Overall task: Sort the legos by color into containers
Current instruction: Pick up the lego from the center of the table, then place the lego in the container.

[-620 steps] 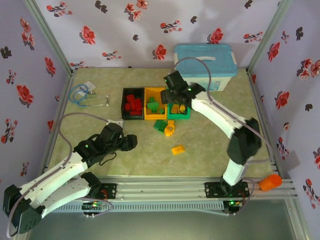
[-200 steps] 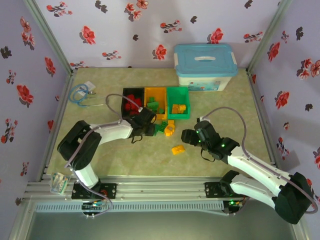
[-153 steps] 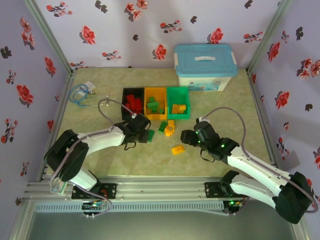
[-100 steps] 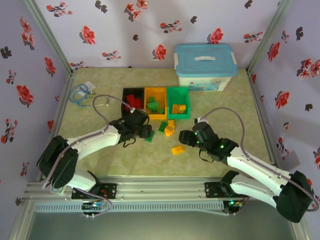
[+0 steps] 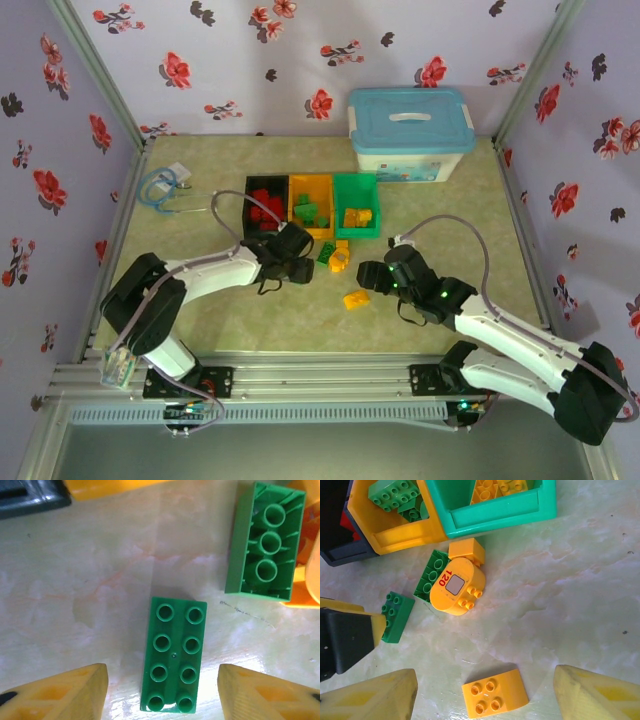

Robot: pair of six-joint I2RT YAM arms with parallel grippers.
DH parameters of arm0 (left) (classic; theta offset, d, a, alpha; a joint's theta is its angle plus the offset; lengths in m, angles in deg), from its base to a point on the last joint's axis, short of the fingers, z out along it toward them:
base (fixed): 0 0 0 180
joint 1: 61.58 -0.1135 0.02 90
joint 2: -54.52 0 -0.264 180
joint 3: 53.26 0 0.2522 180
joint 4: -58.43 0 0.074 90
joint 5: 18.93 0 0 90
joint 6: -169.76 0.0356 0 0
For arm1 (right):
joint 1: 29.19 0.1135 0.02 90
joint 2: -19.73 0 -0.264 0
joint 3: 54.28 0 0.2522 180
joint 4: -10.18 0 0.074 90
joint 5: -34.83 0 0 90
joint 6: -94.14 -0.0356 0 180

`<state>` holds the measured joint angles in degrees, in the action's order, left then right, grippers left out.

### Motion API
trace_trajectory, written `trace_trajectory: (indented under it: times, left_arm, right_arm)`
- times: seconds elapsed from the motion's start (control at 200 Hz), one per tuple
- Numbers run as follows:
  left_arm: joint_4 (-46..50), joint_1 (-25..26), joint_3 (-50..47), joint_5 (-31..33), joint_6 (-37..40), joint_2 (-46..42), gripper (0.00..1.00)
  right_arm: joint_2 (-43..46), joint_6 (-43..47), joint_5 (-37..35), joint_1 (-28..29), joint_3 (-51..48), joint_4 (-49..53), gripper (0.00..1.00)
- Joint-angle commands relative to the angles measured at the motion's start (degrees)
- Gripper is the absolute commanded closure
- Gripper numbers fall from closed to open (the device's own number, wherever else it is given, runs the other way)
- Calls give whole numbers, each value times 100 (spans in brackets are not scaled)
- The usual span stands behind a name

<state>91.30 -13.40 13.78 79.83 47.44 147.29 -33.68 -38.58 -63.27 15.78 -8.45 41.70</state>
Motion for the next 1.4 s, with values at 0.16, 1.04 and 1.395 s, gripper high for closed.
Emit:
trace_trajectory:
  times: [0.16, 1.04, 1.395]
  left_arm:
    - [77, 155, 161, 96, 57, 432, 50]
    - [1136, -117, 2184, 748, 1053, -89, 77]
    - [1318, -770, 3547, 120, 1318, 1094, 77]
  right_arm:
    - [-54, -180, -135, 47, -131, -170, 28]
    - [451, -522, -157, 90, -708, -366, 29]
    - [1120, -667, -257, 134, -973, -5, 30]
